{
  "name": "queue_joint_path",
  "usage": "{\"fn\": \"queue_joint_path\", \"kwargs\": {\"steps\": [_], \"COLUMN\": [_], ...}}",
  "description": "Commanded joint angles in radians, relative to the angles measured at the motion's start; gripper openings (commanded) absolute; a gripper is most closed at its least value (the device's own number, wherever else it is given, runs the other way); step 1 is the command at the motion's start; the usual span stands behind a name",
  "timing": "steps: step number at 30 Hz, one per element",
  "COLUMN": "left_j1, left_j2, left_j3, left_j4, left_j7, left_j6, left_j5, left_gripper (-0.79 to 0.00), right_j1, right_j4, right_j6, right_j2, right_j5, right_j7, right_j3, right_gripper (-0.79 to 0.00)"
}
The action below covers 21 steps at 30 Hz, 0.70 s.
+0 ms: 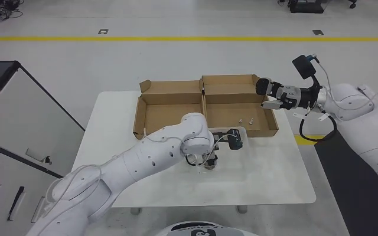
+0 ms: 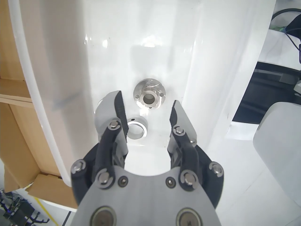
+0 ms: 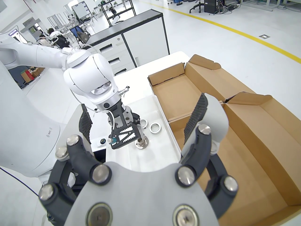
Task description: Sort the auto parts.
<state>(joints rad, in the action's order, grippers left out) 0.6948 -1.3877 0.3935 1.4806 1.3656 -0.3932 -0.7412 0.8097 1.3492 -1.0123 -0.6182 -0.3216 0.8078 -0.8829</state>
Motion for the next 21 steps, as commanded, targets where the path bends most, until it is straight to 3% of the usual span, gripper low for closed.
{"fn": "queue_joint_path", "kwargs": {"steps": [1,21], "left_j1": [-0.001,-0.064], "left_j2": [-0.003,-0.071], "left_j3": [-0.005,-0.119], "left_j4": [-0.007,-0.12], "left_j7": [0.002,0.021], "left_j6": [-0.004,-0.04], "left_j5": [0.004,0.017], "left_gripper": [-0.406,-0.44], "right_j1": [0.0,0.0], "right_j4": [0.0,0.0], "right_j6": [0.0,0.0], "right_j2": [0.0,0.0], "right_j5": [0.0,0.0], "right_j7": [0.0,0.0], "right_j3": [0.0,0.0], "right_gripper": [0.0,0.0]}}
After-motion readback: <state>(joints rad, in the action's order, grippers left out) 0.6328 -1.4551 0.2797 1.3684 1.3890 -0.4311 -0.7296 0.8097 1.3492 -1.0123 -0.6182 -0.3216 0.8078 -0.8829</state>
